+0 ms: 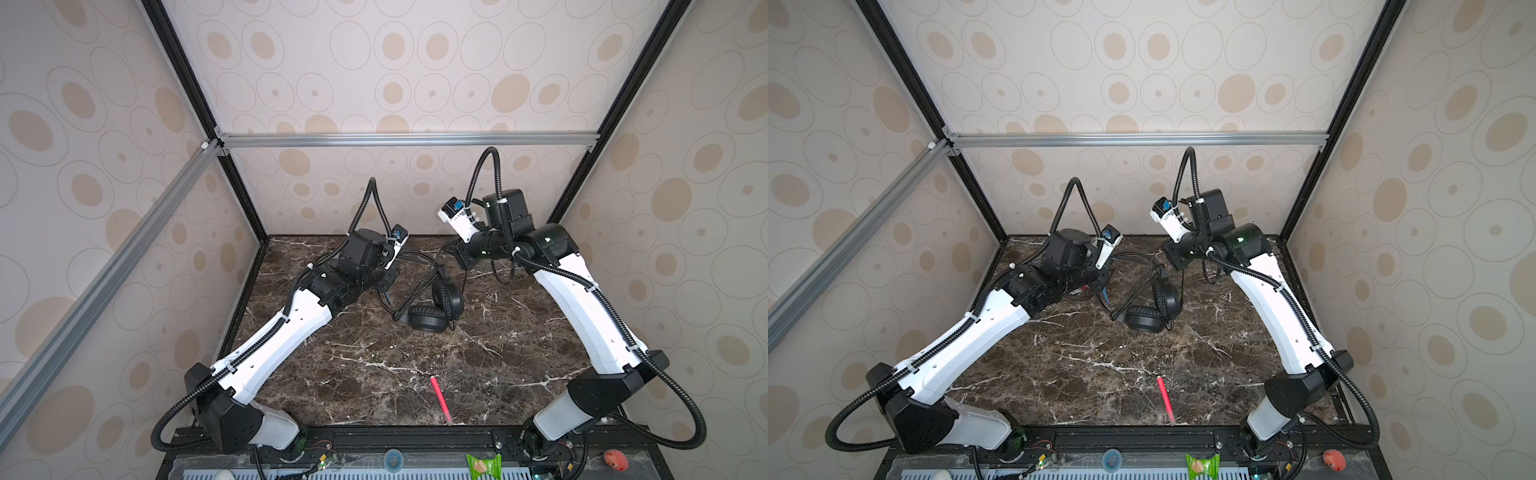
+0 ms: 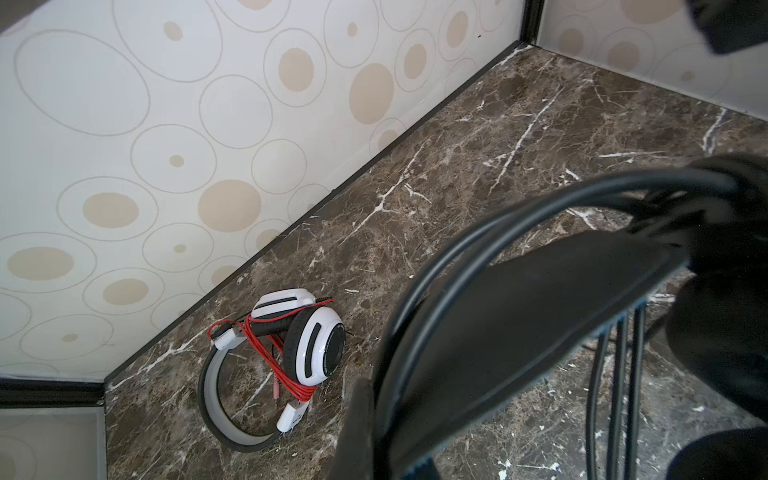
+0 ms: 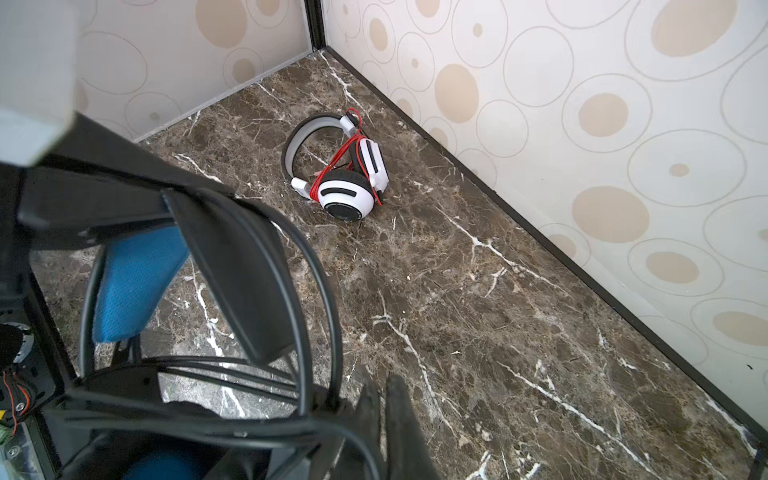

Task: Wrap the headphones

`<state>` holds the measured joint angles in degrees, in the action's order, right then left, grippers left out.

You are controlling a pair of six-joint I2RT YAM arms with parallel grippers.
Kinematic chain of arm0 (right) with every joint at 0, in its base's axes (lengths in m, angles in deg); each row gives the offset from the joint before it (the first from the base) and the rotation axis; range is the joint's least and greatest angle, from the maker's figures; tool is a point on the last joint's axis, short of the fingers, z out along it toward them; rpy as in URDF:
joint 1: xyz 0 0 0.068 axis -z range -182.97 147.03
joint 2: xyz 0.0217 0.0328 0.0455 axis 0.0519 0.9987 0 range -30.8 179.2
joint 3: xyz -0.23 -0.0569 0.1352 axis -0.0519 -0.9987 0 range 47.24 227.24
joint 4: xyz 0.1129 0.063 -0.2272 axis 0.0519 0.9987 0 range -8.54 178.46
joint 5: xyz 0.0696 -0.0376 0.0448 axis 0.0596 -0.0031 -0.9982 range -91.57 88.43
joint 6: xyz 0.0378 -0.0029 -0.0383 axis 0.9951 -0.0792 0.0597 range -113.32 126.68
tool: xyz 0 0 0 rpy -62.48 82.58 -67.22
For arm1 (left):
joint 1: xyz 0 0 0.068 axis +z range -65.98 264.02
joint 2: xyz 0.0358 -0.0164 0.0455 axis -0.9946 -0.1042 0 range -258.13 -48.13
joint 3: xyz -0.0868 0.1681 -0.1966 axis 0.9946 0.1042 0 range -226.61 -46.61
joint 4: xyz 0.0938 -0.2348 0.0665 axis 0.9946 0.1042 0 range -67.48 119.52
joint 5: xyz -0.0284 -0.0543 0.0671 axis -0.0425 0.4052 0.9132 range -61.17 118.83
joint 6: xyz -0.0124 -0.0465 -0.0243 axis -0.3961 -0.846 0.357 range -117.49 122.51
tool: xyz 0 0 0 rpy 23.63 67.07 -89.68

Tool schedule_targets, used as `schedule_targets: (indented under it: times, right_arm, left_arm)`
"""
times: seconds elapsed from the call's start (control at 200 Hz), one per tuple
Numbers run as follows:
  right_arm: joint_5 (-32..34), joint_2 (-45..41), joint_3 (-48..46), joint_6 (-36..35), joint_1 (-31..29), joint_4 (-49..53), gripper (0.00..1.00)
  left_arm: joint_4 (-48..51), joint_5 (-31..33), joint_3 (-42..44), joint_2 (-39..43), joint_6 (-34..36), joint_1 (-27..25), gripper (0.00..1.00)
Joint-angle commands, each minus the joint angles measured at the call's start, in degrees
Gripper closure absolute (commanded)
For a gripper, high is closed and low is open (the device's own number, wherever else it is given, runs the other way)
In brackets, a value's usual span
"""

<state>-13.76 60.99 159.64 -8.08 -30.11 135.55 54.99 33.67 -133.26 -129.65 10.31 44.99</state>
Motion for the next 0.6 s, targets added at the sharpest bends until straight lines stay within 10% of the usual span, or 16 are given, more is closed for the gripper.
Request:
schedule_targets:
  times: [0.0,0.59]
  right_arm:
    - [2.02,0.36,-1.51,2.77,3.00,-8.10,0.93]
    - [0.67,-7.69,-20.41,10.92,6.67,-22.47,0.92]
  left_arm:
    - [5.14,-4.57,-3.93,1.67,1.59,-0.90,1.00]
    - [1.53,-7.92,-5.16,5.91,-5.09,-1.34,1.00]
